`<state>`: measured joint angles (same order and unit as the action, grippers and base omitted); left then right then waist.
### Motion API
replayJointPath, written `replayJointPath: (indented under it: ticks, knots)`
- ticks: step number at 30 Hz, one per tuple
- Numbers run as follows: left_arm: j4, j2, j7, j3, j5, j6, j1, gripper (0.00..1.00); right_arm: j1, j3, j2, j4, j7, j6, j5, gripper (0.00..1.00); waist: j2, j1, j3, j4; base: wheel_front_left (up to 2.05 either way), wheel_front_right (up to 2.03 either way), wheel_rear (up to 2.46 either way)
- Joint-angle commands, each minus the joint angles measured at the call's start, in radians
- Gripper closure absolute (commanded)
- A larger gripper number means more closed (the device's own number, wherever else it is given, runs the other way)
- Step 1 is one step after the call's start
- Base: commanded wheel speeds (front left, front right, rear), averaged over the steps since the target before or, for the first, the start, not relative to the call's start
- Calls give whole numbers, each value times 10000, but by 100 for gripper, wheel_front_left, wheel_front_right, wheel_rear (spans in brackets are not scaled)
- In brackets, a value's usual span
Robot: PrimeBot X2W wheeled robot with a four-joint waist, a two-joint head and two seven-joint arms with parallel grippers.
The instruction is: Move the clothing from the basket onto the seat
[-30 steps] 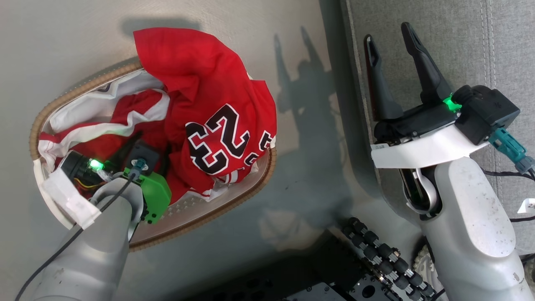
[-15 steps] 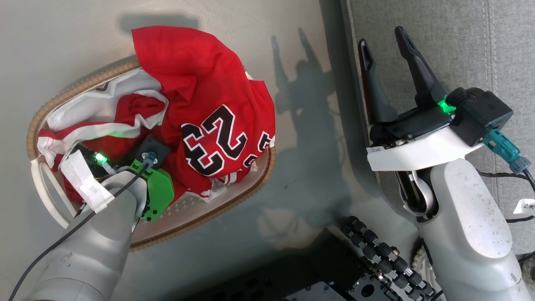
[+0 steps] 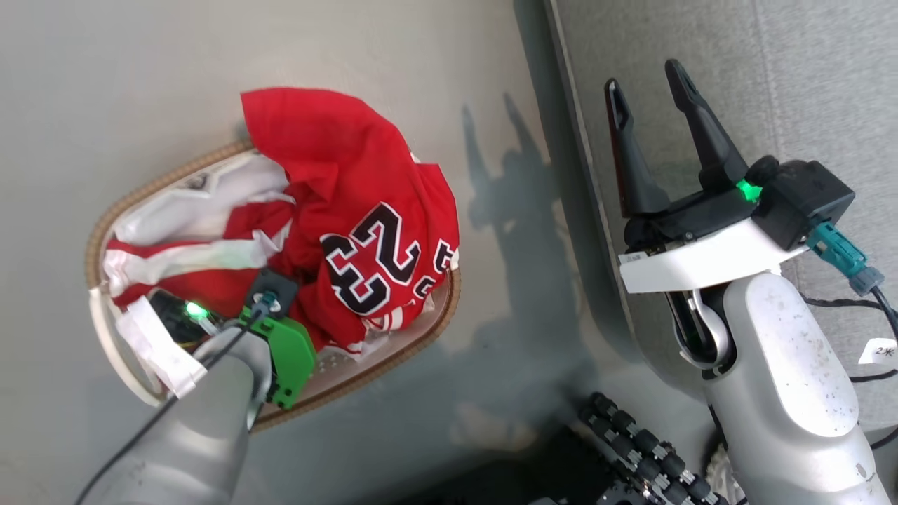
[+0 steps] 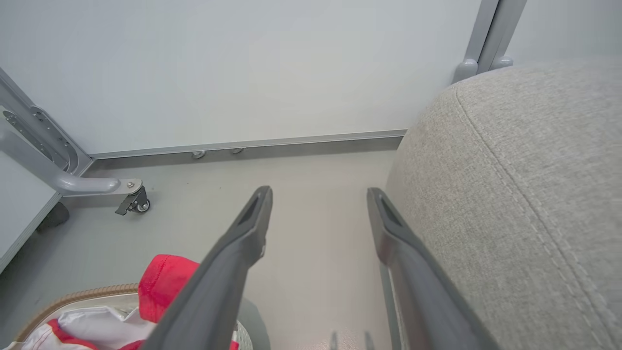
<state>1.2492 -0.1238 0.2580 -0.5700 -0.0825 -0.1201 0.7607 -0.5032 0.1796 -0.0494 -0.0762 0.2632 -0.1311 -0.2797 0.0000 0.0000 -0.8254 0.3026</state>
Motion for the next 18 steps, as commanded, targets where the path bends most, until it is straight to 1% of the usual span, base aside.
replayJointPath:
  ticks: [1, 7, 18]
  knots:
    - [-241, 75, 91, 65, -157, 0, -279, 100, 149, -75, -31, -80, 24, 7, 68, 0, 0, 0, 882, -245, 0, 0, 0]
    - [-1578, 190, 71, 338, -533, 140, -1246, 100, 467, -269, -34, -307, 24, 7, 379, 0, 0, 0, 2010, -636, 0, 0, 0]
    - [-3359, 402, 65, 996, -1037, 279, -2720, 100, 1275, -500, -36, -644, 24, 7, 696, 0, 0, 0, 3910, -1189, 0, 0, 0]
